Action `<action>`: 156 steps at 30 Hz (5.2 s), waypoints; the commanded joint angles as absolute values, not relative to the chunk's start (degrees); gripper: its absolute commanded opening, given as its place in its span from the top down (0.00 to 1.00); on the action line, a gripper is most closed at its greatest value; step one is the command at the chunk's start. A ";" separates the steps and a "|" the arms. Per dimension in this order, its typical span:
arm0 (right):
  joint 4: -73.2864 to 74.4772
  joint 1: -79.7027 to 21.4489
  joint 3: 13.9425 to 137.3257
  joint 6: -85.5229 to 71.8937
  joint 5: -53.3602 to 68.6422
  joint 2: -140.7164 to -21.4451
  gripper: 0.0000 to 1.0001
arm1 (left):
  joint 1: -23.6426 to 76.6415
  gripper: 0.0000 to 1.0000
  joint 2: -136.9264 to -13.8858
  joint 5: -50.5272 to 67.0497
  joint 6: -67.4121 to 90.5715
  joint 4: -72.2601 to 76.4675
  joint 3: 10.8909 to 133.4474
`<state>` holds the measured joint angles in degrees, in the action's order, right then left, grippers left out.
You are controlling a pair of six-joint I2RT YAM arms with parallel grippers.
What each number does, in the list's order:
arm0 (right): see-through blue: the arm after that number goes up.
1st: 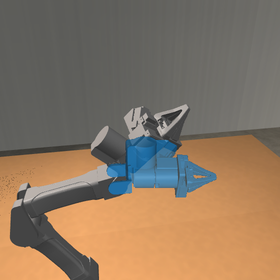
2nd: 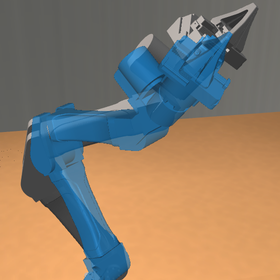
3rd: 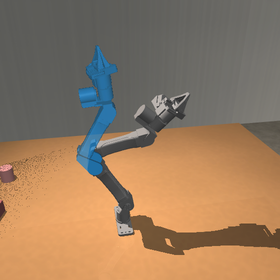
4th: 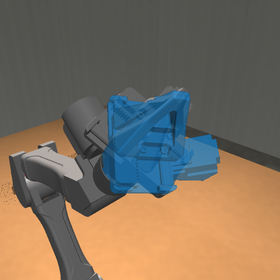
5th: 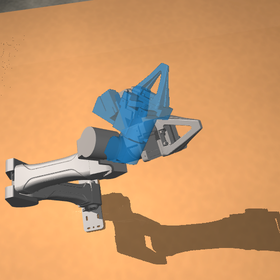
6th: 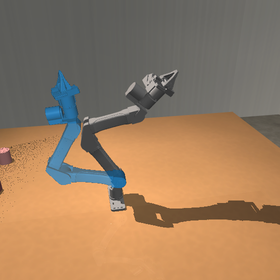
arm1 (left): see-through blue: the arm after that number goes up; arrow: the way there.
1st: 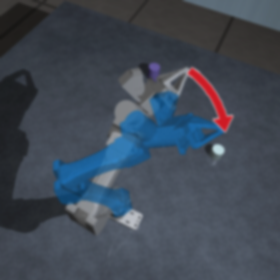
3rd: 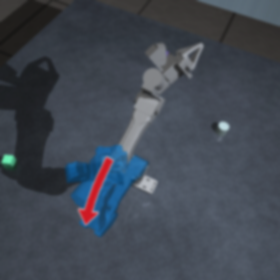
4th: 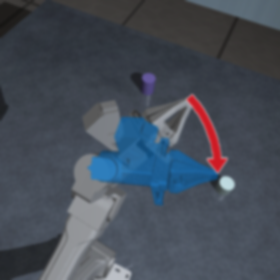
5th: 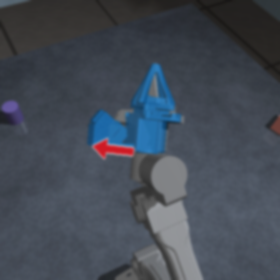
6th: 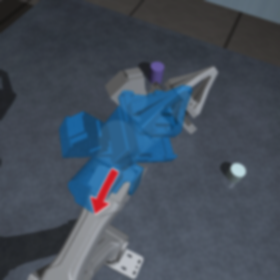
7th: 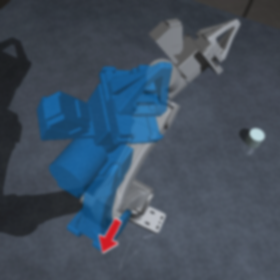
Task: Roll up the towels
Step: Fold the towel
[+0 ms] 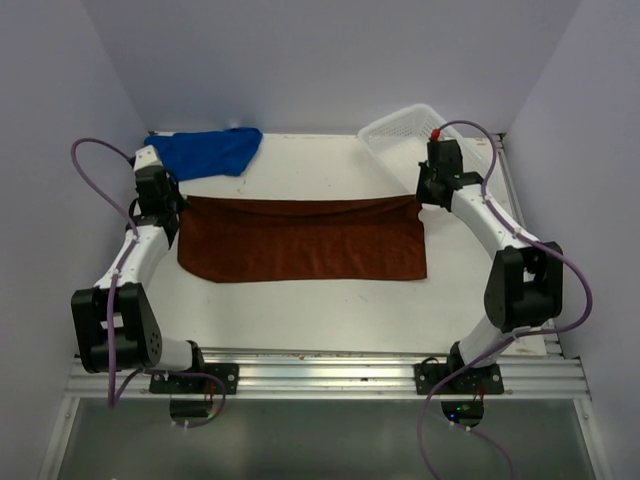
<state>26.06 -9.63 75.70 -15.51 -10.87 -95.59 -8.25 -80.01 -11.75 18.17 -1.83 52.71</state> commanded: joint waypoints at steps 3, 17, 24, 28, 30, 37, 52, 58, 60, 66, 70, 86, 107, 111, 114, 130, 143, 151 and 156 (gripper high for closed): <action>25.66 -9.23 74.27 -13.98 -10.55 -90.97 1.00 | -8.79 1.00 -77.08 -12.39 16.87 2.37 50.72; 27.60 -9.32 68.73 -14.94 -10.37 -85.00 1.00 | -8.88 1.00 -76.29 -11.69 18.46 -5.44 49.57; 27.95 -9.23 63.90 -16.35 -10.72 -81.83 1.00 | -8.88 1.00 -73.57 -14.50 19.16 -8.35 48.08; 28.65 -9.32 62.67 -17.05 -10.81 -80.60 1.00 | -8.88 1.00 -71.90 -14.94 19.60 -10.02 46.85; 28.65 -9.23 62.14 -17.40 -10.29 -80.16 1.00 | -8.88 1.00 -71.46 -14.94 20.04 -10.46 46.32; 29.00 -9.32 59.59 -18.10 -9.76 -77.61 1.00 | -8.88 1.00 -69.61 -15.21 22.50 -12.13 43.86; 30.41 -9.32 54.14 -18.98 -10.37 -74.79 1.00 | -8.88 1.00 -67.50 -16.17 24.52 -14.32 42.01; 30.50 -9.32 53.26 -19.34 -11.07 -73.57 1.00 | -8.88 1.00 -66.27 -18.81 24.87 -15.38 41.84; 30.15 -9.32 52.65 -19.25 -11.25 -73.13 1.00 | -8.88 1.00 -65.92 -18.98 25.22 -15.64 41.57; 31.29 -9.23 52.39 -19.34 -11.95 -72.25 1.00 | -8.88 1.00 -66.01 -19.42 26.10 -16.17 41.31; 30.41 -9.23 50.71 -20.13 -11.86 -72.94 1.00 | -8.79 1.00 -65.74 -18.90 26.72 -16.44 41.13; 29.00 -9.41 47.29 -21.36 -8.79 -72.60 1.00 | -8.26 1.00 -62.23 -18.10 25.40 -15.47 40.43; 29.44 -10.20 47.20 -21.01 -7.56 -74.27 1.00 | -6.42 0.85 -50.09 -24.70 25.75 -14.24 38.41; 29.97 -10.63 47.11 -20.92 -7.65 -73.74 0.90 | -6.50 0.85 -51.50 -23.82 25.84 -14.24 38.67; 31.46 -10.81 47.46 -20.92 -7.47 -72.52 0.79 | -6.50 0.85 -52.12 -22.68 25.93 -13.89 38.76; 31.56 -10.72 48.16 -27.41 -10.45 -69.51 0.48 | -6.68 0.71 -58.18 -1.68 28.20 -8.44 37.37; 20.40 -10.55 54.23 -27.42 -14.06 -86.39 0.64 | -6.59 0.82 -55.81 5.01 33.84 1.14 25.84; 15.74 -10.63 54.58 -26.37 -16.87 -91.40 0.69 | -6.50 0.88 -57.13 4.75 34.19 3.08 23.20; 13.71 -10.55 54.67 -25.66 -17.23 -93.51 0.70 | -6.50 0.88 -58.00 4.83 33.84 3.08 23.73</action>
